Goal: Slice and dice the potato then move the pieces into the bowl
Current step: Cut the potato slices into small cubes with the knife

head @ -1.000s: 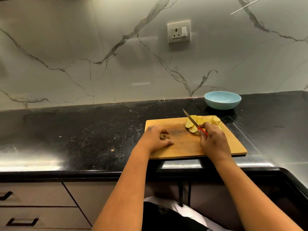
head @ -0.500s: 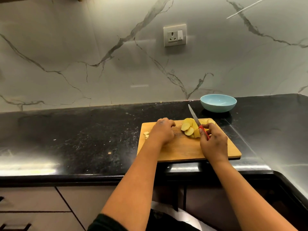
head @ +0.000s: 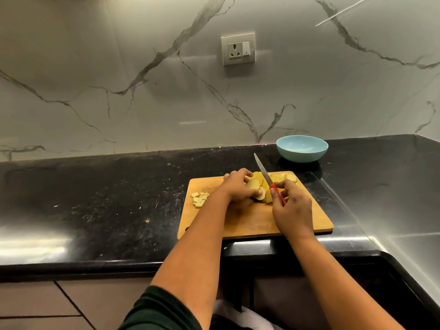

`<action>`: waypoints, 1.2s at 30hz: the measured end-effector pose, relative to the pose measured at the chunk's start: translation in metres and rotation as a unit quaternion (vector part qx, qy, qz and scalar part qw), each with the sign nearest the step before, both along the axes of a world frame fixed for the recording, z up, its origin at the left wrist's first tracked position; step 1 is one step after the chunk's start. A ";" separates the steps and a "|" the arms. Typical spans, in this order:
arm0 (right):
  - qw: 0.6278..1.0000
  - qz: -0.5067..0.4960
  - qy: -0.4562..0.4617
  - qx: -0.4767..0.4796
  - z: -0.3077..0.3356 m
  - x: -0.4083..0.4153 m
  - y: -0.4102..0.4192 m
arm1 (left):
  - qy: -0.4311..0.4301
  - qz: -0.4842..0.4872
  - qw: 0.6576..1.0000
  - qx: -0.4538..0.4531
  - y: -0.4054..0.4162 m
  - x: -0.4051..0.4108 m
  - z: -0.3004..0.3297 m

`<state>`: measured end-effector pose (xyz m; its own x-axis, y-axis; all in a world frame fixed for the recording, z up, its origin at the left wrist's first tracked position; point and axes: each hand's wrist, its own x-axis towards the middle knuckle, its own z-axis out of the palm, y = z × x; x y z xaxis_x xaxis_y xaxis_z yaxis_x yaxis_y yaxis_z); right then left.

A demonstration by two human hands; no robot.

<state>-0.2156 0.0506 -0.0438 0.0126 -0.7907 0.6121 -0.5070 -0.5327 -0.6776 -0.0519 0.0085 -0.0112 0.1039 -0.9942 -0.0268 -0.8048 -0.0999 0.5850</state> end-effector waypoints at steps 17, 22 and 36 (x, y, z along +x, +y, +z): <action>0.980 0.020 0.132 0.147 0.024 0.007 0.032 | -0.167 0.050 0.976 -0.127 0.083 0.020 -0.017; 0.959 -0.015 0.235 0.161 0.036 0.014 0.048 | -0.162 0.061 0.973 -0.154 0.087 0.017 -0.023; 0.906 -0.003 0.383 0.179 0.067 0.028 0.056 | -0.168 0.069 0.974 -0.138 0.086 0.018 -0.024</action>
